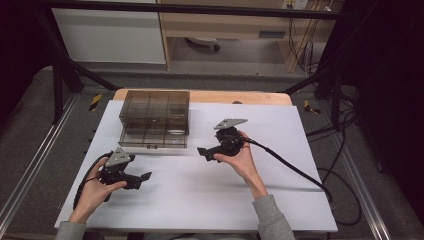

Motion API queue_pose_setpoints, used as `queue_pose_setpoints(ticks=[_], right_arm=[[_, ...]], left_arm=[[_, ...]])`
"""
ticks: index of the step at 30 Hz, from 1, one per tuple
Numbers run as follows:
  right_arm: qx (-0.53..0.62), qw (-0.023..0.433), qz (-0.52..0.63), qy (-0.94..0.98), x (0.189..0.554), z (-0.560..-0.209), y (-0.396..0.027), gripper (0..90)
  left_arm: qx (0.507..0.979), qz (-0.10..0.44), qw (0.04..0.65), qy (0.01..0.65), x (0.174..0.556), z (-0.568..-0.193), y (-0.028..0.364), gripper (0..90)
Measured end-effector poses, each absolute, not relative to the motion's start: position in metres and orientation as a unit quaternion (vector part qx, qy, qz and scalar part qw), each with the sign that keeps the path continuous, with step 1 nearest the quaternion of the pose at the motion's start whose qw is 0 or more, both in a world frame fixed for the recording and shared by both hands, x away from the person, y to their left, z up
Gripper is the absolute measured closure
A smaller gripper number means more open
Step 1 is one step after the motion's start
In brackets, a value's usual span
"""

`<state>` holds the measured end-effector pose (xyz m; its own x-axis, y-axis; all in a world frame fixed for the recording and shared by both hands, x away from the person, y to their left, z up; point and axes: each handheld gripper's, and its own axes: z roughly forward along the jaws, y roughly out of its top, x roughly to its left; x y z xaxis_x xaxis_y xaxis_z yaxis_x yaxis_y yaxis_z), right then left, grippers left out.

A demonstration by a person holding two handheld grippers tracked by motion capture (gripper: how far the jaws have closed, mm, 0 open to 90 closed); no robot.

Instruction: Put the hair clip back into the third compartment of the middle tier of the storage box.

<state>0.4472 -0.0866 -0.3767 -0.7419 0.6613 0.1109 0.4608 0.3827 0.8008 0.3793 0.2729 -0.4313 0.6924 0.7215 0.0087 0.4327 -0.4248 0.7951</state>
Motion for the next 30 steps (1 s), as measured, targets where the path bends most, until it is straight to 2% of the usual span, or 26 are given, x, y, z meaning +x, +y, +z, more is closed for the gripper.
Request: queue_pose_setpoints(ticks=[17,30], right_arm=[[0.357,0.087,0.436,0.821,0.426,-0.39,-0.154,2.0],[0.38,0.085,0.411,0.824,0.412,-0.412,-0.2,2.2]], left_arm=[[0.826,0.174,0.406,0.35,0.38,-0.432,0.27,7.9],[0.825,0.173,0.407,0.352,0.38,-0.431,0.269,7.6]])
